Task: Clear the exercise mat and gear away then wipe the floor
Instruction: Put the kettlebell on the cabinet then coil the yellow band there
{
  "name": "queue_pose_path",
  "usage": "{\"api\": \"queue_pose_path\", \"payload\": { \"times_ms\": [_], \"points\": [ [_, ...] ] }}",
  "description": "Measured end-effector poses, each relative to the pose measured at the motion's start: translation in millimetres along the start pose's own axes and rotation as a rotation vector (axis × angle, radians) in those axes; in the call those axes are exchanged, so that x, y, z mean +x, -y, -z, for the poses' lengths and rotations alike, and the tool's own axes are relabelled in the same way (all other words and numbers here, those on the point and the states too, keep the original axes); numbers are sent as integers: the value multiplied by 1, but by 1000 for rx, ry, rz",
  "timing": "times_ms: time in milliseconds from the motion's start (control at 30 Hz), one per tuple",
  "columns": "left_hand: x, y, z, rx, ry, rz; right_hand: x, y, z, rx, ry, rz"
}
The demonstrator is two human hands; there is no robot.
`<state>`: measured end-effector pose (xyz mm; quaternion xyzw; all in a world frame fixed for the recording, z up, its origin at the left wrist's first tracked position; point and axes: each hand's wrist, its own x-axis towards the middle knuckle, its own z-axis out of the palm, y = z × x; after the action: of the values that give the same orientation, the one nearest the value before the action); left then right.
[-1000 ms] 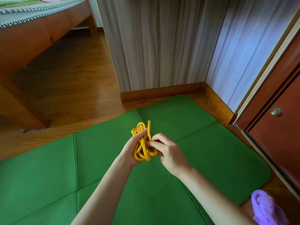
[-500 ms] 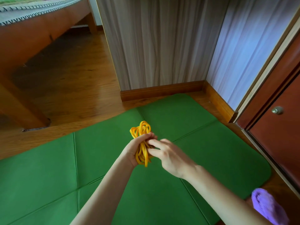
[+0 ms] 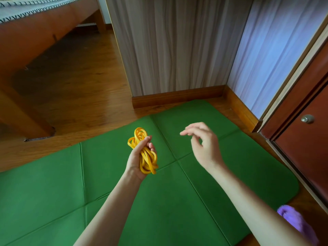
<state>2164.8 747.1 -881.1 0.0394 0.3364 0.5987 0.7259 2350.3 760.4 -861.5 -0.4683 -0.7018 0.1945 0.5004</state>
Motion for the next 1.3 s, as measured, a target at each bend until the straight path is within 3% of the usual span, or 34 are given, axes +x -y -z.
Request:
{"api": "queue_pose_path", "payload": {
  "times_ms": [133,233,333,533,633,767,1067,1300],
  "points": [
    [6,-9,6,35,5,-13,10,-5,6,472,-35,-686],
    [12,-12,10,57,23,22,14,-14,7,687,88,-897],
    [22,-17,11,116,24,61,23,-22,0,768,181,-981],
    [36,-57,-3,273,24,118,68,-24,1,653,500,-999],
    [40,-81,-16,273,-36,115,90,-15,7,667,565,-1018],
    [25,-107,-44,219,-114,128,108,15,12,790,545,-1071],
    [-73,-165,-142,69,-204,128,142,146,37,953,325,-1280],
    [-187,-252,-226,-95,-54,109,210,280,88,981,364,-1267]
  ]
}}
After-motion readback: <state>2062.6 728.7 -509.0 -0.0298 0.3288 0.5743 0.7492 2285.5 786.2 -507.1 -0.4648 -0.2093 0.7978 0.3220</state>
